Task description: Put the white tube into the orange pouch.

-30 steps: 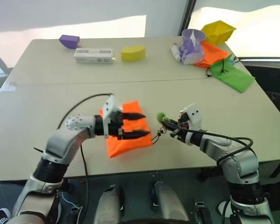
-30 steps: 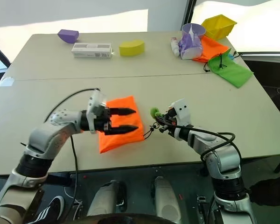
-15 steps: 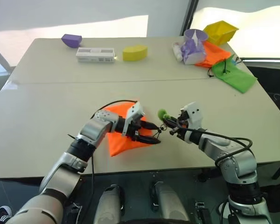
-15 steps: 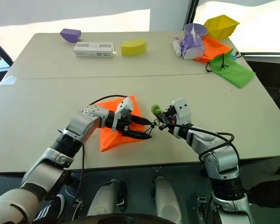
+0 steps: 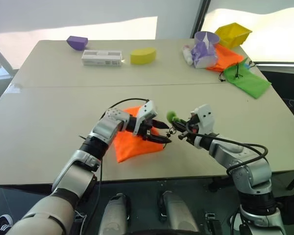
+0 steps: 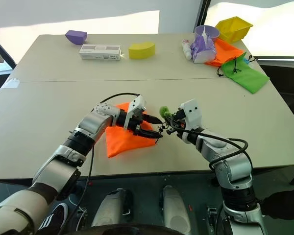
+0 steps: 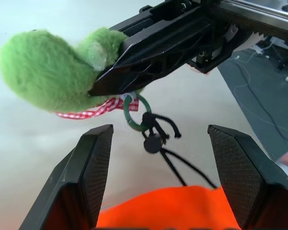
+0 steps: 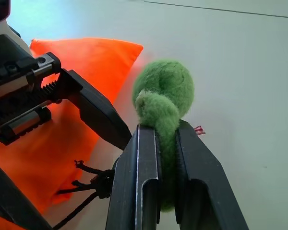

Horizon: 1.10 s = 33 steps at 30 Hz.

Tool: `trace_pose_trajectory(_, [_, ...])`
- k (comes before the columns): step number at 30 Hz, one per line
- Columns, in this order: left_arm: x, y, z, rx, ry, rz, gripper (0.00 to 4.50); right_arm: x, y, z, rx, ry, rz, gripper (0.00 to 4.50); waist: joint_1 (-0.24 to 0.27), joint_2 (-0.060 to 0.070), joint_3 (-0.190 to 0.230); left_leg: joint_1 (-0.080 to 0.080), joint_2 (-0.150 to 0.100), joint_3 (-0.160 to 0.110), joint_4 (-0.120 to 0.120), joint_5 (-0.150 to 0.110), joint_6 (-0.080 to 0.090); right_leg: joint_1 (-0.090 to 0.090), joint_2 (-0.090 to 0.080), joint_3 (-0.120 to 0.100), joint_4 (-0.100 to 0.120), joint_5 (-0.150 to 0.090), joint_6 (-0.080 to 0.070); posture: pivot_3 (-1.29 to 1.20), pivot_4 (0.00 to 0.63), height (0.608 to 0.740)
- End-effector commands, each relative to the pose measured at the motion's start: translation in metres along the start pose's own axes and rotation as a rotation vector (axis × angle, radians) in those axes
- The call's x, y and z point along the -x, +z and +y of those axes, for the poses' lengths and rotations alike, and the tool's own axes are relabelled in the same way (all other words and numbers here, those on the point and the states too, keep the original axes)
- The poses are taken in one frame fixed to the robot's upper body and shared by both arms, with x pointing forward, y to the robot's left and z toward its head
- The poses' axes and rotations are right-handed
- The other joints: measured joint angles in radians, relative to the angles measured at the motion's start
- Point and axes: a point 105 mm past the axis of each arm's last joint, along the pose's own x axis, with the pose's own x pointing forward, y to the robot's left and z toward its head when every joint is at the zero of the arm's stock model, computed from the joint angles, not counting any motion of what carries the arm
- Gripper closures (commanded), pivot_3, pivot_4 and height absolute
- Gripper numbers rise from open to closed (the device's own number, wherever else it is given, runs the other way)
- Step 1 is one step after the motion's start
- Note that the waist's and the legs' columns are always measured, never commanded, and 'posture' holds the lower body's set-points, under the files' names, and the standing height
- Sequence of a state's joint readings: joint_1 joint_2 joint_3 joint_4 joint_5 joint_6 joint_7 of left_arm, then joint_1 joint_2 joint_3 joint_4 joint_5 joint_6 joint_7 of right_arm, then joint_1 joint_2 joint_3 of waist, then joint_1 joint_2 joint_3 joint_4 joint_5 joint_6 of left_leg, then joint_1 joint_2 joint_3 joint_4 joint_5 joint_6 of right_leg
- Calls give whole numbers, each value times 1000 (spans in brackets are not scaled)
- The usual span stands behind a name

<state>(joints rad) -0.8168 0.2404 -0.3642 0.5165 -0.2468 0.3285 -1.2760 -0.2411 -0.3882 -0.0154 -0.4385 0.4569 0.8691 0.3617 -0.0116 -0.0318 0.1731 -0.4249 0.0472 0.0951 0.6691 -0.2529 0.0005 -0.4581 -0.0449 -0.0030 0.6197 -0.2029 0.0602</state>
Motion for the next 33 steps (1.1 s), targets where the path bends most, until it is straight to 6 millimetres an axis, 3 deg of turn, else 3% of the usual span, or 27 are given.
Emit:
trace_pose_trajectory(1, [-2, 4, -1, -11, 3, -3, 1111, 3, 16, 5, 35, 17, -55, 4500, 0, 0, 0, 0, 0, 0, 0, 0, 0, 0, 0, 0, 0, 0, 0, 0, 150, 740])
trace_pose_trajectory(2, [-2, 3, -1, -15, 4, 2, 1111, 3, 16, 5, 39, 16, -53, 4500, 0, 0, 0, 0, 0, 0, 0, 0, 0, 0, 0, 0, 0, 0, 0, 0, 150, 740])
trace_pose_trajectory(4, [-1, 2, -1, -29, 16, 5, 1632, 3, 16, 5, 37, 19, -52, 4500, 0, 0, 0, 0, 0, -1, 0, 0, 0, 0, 0, 0, 0, 0, 0, 0, 150, 740])
trace_pose_trajectory(11, [4, -3, 2, -47, 40, 21, 1632, 3, 16, 6, 35, 24, -53, 4500, -1, 0, 0, 1, 0, -1, 0, 0, 0, 1, 1, 0, 1, 0, 0, 0, 150, 740])
trace_pose_trajectory(14, [4, -1, 4, -64, 55, 14, 2466, 4, 16, 6, 39, 24, -50, 4500, -1, 0, 0, 1, 0, -1, 0, 0, 0, 1, 0, 0, 1, 0, 0, 0, 150, 740])
trace_pose_trajectory(23, [6, 0, 5, -63, 41, 17, 2466, 3, 15, 6, 36, 23, -47, 4500, 0, 0, 0, 1, 0, -1, 0, 0, 0, 1, 0, 0, 1, 0, 0, 0, 150, 740])
trace_pose_trajectory(26, [4, 0, 7, -81, 59, 19, 3339, 4, 15, 6, 36, 23, -47, 4500, 0, 0, 0, 1, 0, -1, 0, 0, 0, 1, 0, 0, 1, 0, 0, 0, 150, 740])
trace_pose_trajectory(33, [2, 0, 3, -80, 31, 22, 3339, 3, 16, 6, 36, 25, -45, 4500, 0, 0, 0, 1, 0, -1, 0, 0, 0, 1, 0, 0, 1, 0, 0, 0, 150, 740])
